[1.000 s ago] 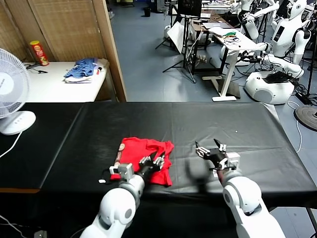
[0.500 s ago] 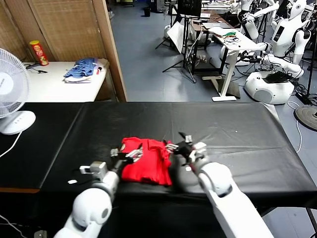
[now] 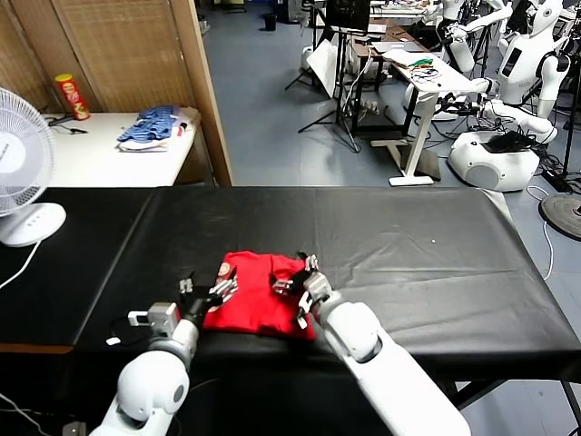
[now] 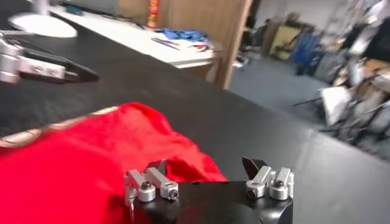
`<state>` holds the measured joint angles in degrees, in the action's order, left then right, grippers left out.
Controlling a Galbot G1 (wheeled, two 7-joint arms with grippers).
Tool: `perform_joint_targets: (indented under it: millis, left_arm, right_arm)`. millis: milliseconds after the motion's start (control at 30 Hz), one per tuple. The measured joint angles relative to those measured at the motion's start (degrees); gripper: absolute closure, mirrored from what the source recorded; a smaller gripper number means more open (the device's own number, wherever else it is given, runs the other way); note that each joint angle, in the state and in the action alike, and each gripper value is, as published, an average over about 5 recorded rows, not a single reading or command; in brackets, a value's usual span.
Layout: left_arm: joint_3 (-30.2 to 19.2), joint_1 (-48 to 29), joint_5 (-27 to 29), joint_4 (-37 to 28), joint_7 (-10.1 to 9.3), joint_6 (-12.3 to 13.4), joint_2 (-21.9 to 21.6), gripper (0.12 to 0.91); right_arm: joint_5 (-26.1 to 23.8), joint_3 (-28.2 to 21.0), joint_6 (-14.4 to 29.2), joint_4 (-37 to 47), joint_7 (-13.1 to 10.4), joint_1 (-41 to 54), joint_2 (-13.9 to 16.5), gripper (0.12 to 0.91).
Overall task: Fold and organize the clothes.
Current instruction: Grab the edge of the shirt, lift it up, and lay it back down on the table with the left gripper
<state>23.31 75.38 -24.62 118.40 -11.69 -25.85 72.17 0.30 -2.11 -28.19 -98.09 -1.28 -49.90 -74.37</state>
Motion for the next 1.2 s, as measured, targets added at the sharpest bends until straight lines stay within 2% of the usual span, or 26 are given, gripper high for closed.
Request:
perform_joint_targets:
  millis: [167, 233, 333, 533, 733, 1067, 1133, 1200]
  left_arm:
    - [0.3, -0.5, -0.9, -1.4, 1.08, 0.6, 0.2, 0.232]
    - [0.5, -0.9, -2.2, -2.1, 1.61, 1.0, 0.3, 0.232]
    - [1.1, -1.6, -5.1, -3.4, 2.48, 1.6, 0.5, 0.232]
    - [3.0, -2.9, -13.9, -6.9, 3.70, 2.6, 1.2, 0.232]
    - [5.0, -2.6, -22.0, -9.7, 4.08, 2.4, 1.2, 0.232]
    - [6.3, -1.5, -29.0, -11.1, 4.01, 1.3, 1.6, 0.238]
    - [6.4, -1.5, -29.2, -11.3, 3.97, 1.2, 1.7, 0.279]
    - [6.4, -1.4, -29.5, -11.7, 3.94, 1.2, 1.9, 0.371]
  right_arm:
    - [-5.1, 5.0, 1.4, -2.0, -5.5, -2.7, -0.8, 0.227]
    - [-5.4, 7.2, 2.1, -2.9, -6.5, -3.8, -0.7, 0.227]
    - [-3.3, 10.1, 2.6, -4.7, -5.9, -5.7, -0.1, 0.227]
    - [6.7, 14.5, 2.0, -10.2, -3.2, -10.4, 1.9, 0.227]
    - [16.4, 17.3, 0.0, -15.6, -3.0, -14.5, 3.1, 0.227]
    - [19.5, 18.6, -0.1, -18.7, -3.1, -16.6, 3.1, 0.227]
    - [19.6, 18.7, -0.1, -19.0, -3.2, -16.8, 3.0, 0.227]
    - [19.6, 18.8, -0.1, -19.2, -3.2, -17.0, 2.9, 0.227]
